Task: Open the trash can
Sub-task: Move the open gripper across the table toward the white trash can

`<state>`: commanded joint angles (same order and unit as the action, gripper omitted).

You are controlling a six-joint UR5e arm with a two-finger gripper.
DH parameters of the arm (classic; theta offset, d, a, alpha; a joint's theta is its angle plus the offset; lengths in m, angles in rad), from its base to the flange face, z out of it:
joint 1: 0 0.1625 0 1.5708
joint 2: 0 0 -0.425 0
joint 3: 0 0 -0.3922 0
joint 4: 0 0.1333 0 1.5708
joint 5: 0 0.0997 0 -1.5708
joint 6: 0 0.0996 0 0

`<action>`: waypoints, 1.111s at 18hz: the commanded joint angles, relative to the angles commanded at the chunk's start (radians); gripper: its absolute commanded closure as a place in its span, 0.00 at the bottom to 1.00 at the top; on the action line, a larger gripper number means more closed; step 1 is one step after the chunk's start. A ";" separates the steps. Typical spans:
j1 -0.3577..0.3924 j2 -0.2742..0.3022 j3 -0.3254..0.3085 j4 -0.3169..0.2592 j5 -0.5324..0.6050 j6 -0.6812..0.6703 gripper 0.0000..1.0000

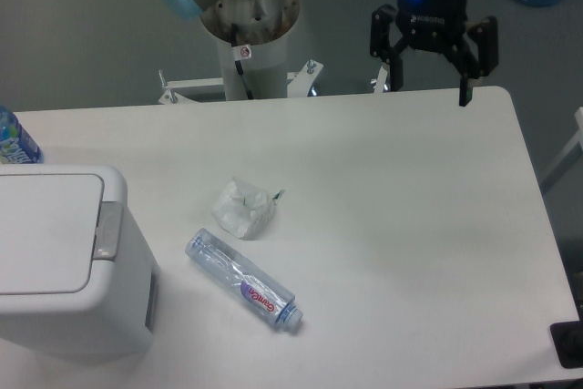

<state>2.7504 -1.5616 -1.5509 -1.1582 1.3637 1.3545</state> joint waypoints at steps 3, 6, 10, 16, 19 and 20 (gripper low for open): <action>-0.002 0.000 0.000 0.000 0.000 -0.002 0.00; -0.005 -0.008 0.008 0.000 0.000 -0.076 0.00; -0.035 -0.040 0.051 0.000 0.005 -0.222 0.00; -0.142 -0.060 0.060 0.038 0.008 -0.490 0.00; -0.204 -0.078 0.060 0.101 0.008 -0.644 0.00; -0.228 -0.084 0.061 0.110 0.009 -0.678 0.00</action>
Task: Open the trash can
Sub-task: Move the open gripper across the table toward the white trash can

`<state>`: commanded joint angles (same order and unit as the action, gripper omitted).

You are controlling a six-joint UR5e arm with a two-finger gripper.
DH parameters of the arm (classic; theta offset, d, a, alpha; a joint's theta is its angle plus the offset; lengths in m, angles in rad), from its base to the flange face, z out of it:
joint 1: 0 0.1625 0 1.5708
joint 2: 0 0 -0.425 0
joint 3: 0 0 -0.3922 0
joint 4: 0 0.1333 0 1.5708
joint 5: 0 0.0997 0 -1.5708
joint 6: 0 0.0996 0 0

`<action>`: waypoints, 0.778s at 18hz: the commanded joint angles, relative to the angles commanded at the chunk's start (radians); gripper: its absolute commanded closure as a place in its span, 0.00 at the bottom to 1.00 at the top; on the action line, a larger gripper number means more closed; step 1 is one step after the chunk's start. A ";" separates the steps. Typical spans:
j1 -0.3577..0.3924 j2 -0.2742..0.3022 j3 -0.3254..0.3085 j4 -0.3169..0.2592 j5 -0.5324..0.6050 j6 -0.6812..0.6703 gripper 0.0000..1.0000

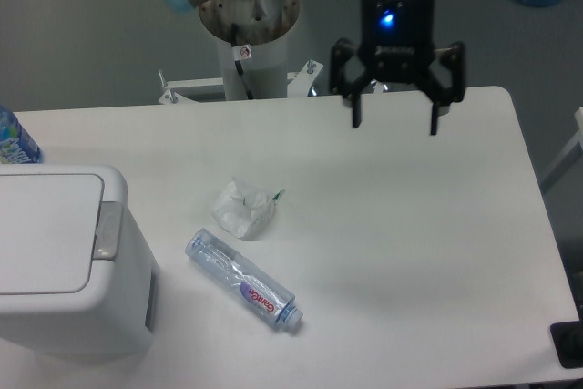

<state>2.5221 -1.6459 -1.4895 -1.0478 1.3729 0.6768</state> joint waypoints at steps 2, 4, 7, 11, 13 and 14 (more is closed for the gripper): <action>-0.043 -0.014 -0.003 0.018 0.000 -0.061 0.00; -0.084 -0.026 -0.011 0.051 -0.002 -0.124 0.00; -0.150 -0.049 -0.014 0.100 -0.002 -0.229 0.00; -0.218 -0.078 -0.014 0.117 -0.003 -0.344 0.00; -0.230 -0.084 -0.012 0.123 -0.006 -0.378 0.00; -0.238 -0.087 -0.012 0.129 -0.008 -0.391 0.00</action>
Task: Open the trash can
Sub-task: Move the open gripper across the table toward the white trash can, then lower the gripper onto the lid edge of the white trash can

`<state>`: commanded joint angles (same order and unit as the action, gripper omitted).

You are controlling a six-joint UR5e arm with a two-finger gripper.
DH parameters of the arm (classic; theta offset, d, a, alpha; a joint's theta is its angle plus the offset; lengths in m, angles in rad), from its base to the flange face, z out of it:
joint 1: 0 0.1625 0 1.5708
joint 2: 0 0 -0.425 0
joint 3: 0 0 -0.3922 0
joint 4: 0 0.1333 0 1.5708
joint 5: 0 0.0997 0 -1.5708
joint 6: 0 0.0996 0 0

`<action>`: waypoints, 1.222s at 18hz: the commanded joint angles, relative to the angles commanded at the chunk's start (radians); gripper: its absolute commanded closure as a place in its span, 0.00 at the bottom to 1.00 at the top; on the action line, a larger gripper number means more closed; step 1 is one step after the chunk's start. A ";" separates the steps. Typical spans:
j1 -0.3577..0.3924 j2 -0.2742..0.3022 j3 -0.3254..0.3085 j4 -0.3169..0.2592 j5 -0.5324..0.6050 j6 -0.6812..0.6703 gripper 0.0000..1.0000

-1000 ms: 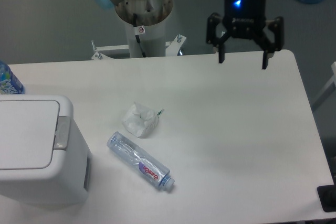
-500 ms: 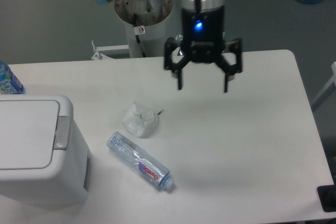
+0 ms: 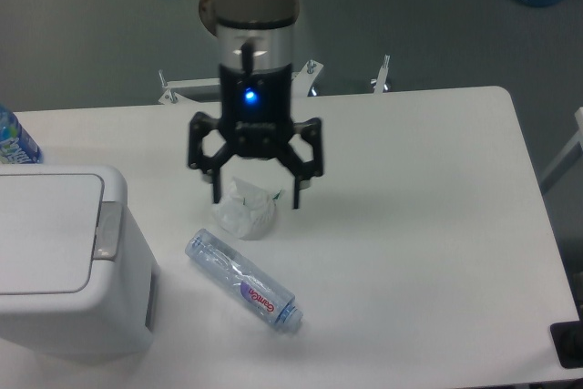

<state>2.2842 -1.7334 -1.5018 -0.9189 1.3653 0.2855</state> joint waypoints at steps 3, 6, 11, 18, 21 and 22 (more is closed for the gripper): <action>-0.022 -0.026 0.011 0.029 0.002 -0.058 0.00; -0.023 -0.028 0.011 0.049 -0.002 -0.112 0.00; -0.029 -0.034 0.011 0.051 -0.031 -0.147 0.00; -0.072 -0.055 0.008 0.051 -0.028 -0.175 0.00; -0.080 -0.066 0.006 0.051 -0.028 -0.184 0.00; -0.089 -0.068 0.006 0.051 -0.028 -0.184 0.00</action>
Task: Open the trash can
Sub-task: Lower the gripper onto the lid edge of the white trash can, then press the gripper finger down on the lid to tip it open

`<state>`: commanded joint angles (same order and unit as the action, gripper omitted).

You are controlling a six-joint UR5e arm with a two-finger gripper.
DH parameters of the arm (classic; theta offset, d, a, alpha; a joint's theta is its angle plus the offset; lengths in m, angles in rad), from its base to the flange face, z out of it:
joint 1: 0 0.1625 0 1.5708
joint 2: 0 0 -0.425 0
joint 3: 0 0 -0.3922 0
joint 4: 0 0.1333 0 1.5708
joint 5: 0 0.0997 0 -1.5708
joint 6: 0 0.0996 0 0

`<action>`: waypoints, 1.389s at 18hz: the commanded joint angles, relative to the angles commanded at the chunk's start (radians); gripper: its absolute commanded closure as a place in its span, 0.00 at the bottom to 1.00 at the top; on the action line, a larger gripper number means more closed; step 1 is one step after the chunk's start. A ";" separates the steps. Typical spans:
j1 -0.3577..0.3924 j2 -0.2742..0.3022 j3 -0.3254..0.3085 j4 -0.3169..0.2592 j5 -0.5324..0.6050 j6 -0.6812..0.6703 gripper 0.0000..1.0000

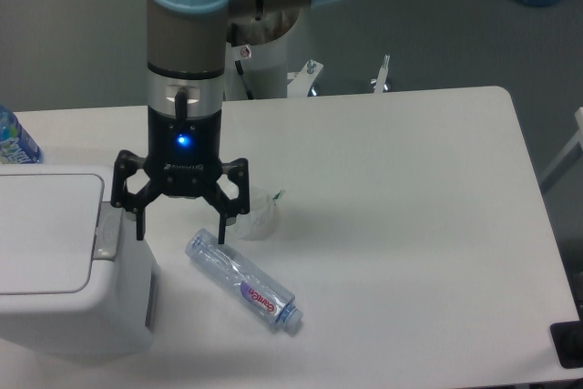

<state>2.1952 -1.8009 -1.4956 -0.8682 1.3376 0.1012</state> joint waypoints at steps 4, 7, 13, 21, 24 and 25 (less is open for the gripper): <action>-0.003 0.000 -0.003 0.000 0.002 0.000 0.00; -0.015 0.002 -0.006 0.000 0.002 0.003 0.00; -0.023 0.003 -0.008 0.002 0.002 0.008 0.00; -0.028 0.000 -0.008 0.003 0.002 0.014 0.00; -0.032 -0.002 -0.009 0.003 0.003 0.014 0.00; -0.032 -0.002 -0.009 0.003 0.002 0.014 0.00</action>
<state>2.1629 -1.8024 -1.5048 -0.8652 1.3392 0.1150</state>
